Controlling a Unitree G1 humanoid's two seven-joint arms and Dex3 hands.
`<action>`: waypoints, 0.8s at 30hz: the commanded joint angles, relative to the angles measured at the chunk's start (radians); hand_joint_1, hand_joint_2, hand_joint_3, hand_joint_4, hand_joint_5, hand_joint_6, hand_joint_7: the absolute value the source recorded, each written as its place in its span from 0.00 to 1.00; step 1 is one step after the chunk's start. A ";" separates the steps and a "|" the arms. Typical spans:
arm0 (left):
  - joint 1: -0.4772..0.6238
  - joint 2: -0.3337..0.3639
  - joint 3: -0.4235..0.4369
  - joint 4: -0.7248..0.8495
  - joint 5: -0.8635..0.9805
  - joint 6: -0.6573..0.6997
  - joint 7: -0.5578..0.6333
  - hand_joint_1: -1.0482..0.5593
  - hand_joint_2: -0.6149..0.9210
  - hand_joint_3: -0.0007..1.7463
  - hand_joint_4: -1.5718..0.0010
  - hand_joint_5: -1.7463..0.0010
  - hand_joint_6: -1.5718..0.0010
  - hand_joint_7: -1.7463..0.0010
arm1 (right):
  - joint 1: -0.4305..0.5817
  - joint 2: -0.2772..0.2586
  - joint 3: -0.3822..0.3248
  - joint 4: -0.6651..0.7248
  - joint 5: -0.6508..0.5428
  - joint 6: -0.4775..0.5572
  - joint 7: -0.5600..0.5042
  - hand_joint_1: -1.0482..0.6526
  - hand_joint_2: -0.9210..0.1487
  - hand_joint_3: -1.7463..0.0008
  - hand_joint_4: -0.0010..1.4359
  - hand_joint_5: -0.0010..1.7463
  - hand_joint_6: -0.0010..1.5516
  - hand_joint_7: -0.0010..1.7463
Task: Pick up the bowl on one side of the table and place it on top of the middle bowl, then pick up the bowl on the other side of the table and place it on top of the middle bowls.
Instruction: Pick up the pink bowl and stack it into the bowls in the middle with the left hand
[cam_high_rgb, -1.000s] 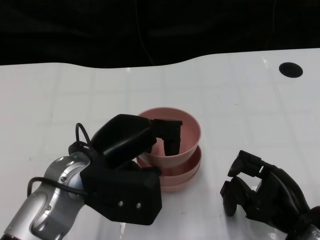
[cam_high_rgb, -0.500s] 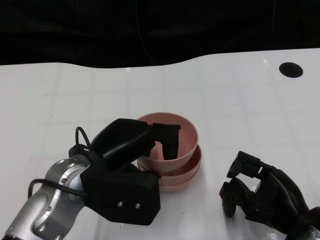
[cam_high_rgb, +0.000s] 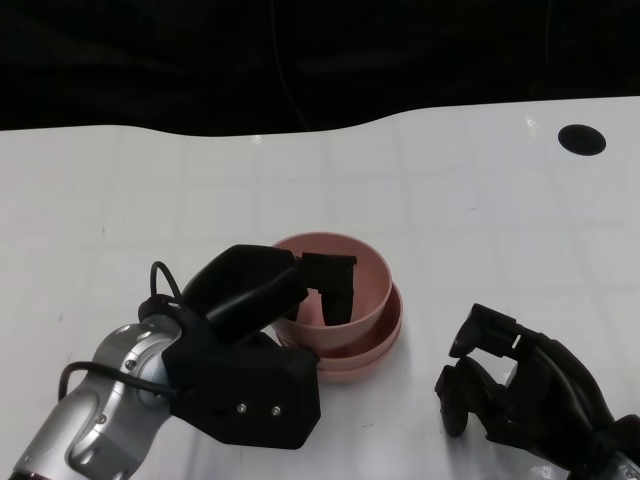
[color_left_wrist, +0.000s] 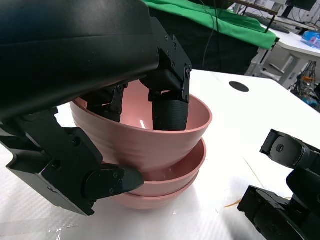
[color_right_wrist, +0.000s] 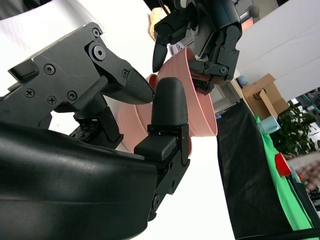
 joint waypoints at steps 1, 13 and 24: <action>-0.006 0.008 -0.003 0.006 0.002 -0.006 0.007 0.64 0.84 0.46 0.52 0.00 0.64 0.00 | 0.010 -0.002 -0.004 -0.018 0.002 -0.011 -0.005 0.51 0.38 0.29 0.64 1.00 0.48 0.91; -0.021 0.001 -0.005 0.028 -0.014 -0.017 -0.008 0.64 0.84 0.47 0.52 0.00 0.63 0.00 | 0.013 0.001 -0.003 -0.024 0.004 -0.014 -0.007 0.52 0.39 0.28 0.64 1.00 0.48 0.91; -0.024 0.002 -0.009 0.039 -0.006 -0.036 0.010 0.64 0.83 0.47 0.52 0.00 0.63 0.00 | 0.013 -0.003 -0.003 -0.023 0.003 -0.012 -0.009 0.51 0.38 0.29 0.64 1.00 0.48 0.91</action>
